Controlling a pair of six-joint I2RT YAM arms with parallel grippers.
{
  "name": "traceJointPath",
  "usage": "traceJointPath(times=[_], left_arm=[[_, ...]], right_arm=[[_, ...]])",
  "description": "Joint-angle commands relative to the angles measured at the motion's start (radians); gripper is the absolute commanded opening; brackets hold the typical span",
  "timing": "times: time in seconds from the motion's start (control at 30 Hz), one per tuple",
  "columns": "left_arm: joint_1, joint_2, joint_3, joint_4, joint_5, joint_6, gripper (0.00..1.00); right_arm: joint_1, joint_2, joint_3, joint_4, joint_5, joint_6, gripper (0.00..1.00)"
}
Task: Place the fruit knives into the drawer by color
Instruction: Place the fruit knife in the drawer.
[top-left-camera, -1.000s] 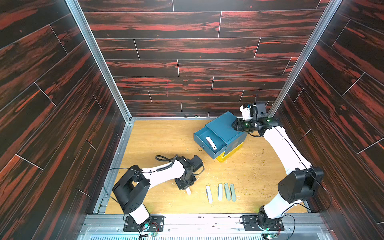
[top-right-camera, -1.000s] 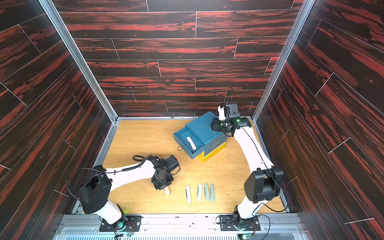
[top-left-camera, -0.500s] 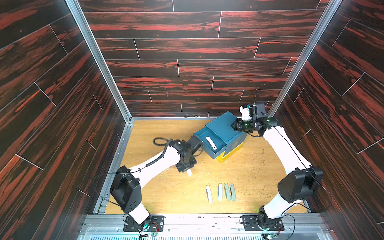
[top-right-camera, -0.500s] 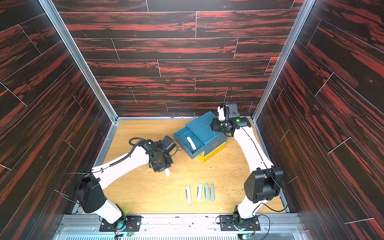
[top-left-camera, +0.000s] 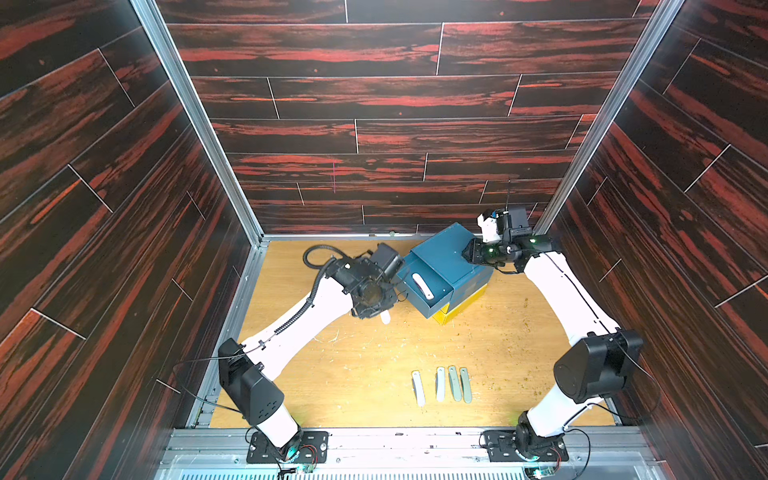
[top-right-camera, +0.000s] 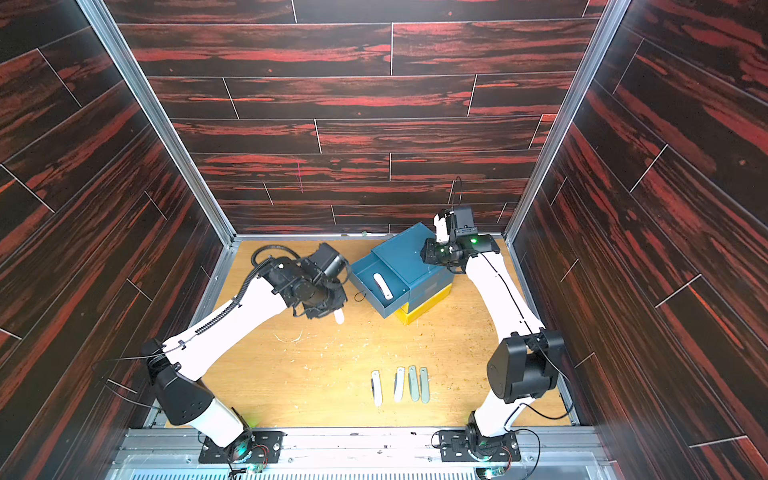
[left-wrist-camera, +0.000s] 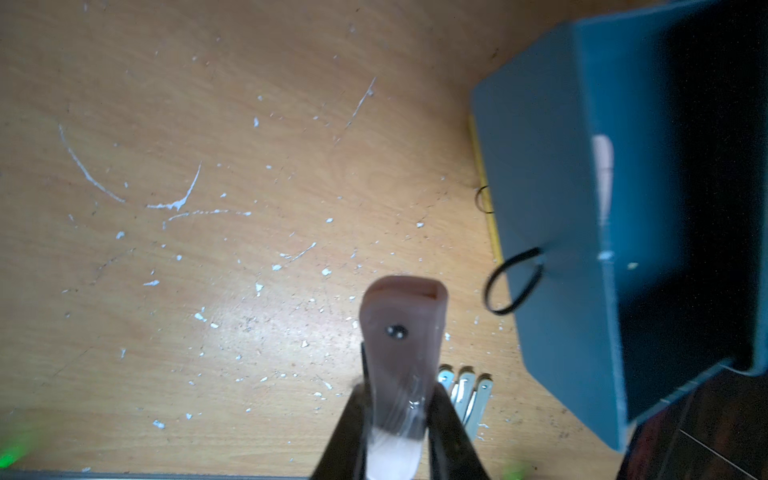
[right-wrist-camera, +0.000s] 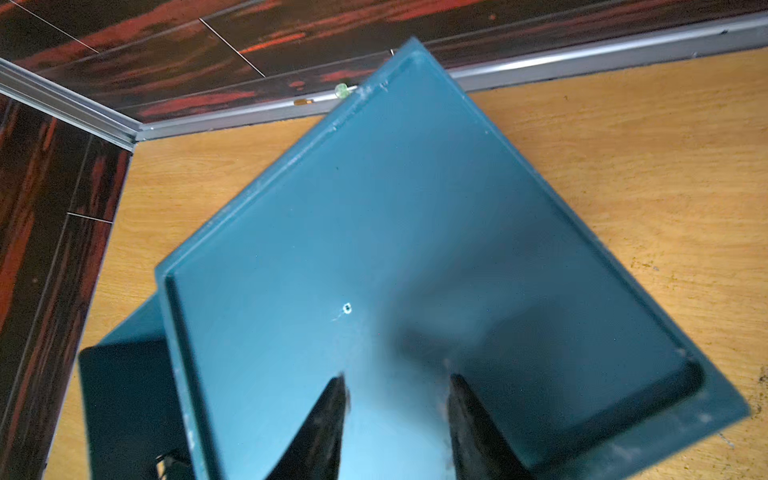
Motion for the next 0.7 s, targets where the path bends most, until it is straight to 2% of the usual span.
traceJointPath(times=[0.0, 0.37, 0.67], left_arm=[[0.006, 0.041, 0.068, -0.053, -0.010, 0.034, 0.10], [0.006, 0.198, 0.339, -0.086, 0.013, 0.083, 0.10], [0.004, 0.368, 0.675, -0.157, 0.041, 0.102, 0.10]], right_arm=[[0.003, 0.015, -0.026, 0.008, -0.012, 0.003, 0.43], [0.003, 0.014, -0.062, 0.021, -0.010, 0.009, 0.43], [0.003, 0.010, -0.071, 0.020, 0.002, 0.010, 0.44]])
